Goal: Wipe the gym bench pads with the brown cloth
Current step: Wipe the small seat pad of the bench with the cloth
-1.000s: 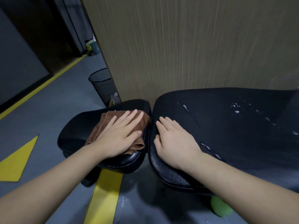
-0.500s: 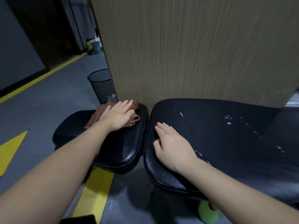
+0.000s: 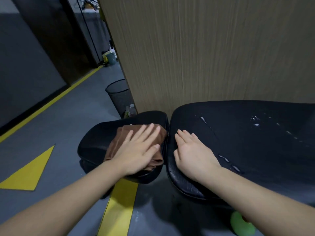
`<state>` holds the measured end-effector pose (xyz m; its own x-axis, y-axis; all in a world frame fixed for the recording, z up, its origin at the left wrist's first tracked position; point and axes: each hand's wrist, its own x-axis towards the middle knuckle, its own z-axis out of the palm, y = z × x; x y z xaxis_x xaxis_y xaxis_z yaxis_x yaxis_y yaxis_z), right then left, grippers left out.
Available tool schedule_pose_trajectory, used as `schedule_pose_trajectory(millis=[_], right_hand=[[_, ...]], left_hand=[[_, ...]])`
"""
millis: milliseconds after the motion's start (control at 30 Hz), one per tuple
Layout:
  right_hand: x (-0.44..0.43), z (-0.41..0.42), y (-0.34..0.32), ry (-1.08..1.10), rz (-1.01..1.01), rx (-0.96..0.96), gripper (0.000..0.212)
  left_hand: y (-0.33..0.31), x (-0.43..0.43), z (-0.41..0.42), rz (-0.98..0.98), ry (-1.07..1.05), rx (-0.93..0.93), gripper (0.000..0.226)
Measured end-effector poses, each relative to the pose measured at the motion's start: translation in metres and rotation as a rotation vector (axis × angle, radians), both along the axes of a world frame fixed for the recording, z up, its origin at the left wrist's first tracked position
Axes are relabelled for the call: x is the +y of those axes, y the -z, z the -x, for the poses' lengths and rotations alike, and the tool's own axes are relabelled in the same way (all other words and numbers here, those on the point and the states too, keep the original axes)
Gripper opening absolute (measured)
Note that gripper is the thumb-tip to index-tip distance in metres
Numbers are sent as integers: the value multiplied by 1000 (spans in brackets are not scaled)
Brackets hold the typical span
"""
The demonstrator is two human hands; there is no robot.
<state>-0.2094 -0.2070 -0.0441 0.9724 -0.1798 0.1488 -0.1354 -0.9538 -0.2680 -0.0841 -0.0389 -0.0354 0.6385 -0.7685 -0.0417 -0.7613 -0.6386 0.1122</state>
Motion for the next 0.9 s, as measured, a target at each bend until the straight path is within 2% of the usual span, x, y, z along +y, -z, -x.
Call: schedule_pose_trajectory(millis=[100,167,300,533,767,900], right_hand=[[1,-3,4,14,13,-66,67],[-1,-4,8,17,10,-84,78],[-3,-5,10,42,11,-101,76],[-2,-8,5,71,-1,-89,63],[-4,-4,2,29,-24,-63,57],[-1,-1,1,30,-13,-38,58]], left_hand=[[4,-35,-8,-12,70,-36,58],[2,-54,-32,-5,21,-4,57],[0,-83,-74,-13,-103,42,56],[2,-96,-91,7,-155,61,58],[1,-46,-96,24,-277,70,60],[-3,29,-101,7,-494,78,59]])
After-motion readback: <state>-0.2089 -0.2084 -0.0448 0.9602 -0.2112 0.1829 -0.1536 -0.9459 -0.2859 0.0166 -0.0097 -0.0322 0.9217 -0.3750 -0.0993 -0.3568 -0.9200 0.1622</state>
